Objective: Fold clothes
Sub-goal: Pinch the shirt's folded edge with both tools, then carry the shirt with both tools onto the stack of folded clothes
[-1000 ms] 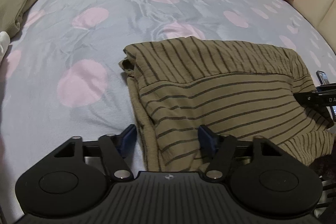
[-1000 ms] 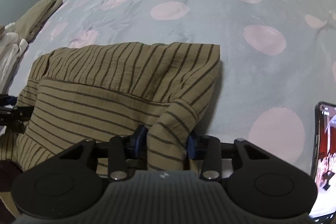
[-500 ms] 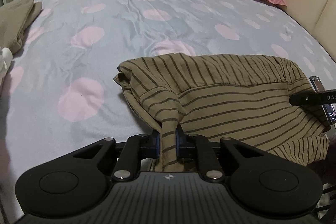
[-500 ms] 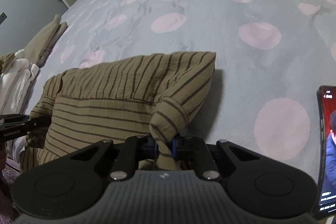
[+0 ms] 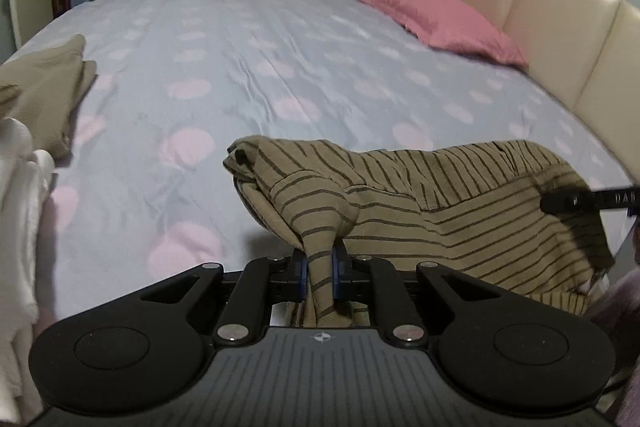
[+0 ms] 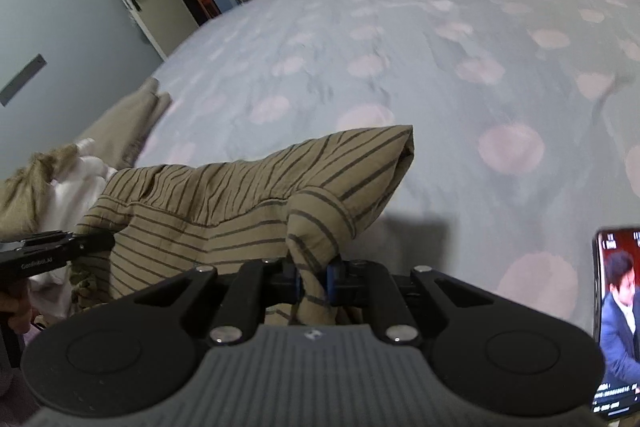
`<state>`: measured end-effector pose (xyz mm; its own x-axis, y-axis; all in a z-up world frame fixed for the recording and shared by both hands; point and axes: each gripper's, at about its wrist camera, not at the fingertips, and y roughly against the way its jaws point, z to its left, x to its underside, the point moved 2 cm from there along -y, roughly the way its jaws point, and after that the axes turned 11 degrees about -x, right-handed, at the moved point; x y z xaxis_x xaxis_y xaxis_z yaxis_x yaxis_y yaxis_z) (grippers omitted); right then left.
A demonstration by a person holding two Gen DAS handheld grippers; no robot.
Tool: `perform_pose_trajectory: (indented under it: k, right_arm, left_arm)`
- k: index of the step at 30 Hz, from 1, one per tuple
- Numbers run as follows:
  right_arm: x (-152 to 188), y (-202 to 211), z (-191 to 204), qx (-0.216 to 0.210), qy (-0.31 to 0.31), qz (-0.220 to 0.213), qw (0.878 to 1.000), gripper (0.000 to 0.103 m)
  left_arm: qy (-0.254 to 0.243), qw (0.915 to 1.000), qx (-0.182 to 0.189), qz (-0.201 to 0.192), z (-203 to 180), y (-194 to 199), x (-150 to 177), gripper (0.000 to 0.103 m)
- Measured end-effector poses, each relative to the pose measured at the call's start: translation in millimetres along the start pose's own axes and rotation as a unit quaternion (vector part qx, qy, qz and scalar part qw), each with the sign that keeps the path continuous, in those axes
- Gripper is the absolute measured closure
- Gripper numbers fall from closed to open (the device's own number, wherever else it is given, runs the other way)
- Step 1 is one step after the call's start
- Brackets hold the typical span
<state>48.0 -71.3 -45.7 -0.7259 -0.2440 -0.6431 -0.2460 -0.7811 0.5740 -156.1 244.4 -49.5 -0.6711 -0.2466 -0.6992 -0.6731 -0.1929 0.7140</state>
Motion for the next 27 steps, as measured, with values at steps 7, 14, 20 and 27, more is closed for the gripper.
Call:
perform_pose_trajectory:
  k: [7,14,20,27]
  right_arm:
    - [-35,6,48,-0.038,0.018,-0.018,0.999,0.091]
    - [-81,-13,126,-0.117,0.045,-0.015,0.992,0.091]
    - [-114,-54,214,-0.198,0.067,0.011,0.978,0.091]
    - [-128,-110,309,-0.261,0.102,0.045,0.959,0.091]
  left_arm:
    - [0.024,0.9988,-0.009,-0.042,33,50,-35,0.095]
    - [0.041,0.9949,-0.058,-0.072,94,123,-75,0.095]
    - [0.073,0.9836,-0.133,-0.098,161,188,-94,0.095]
    - [0.110,0.9672,-0.208,-0.096,234,235,-91,0.095]
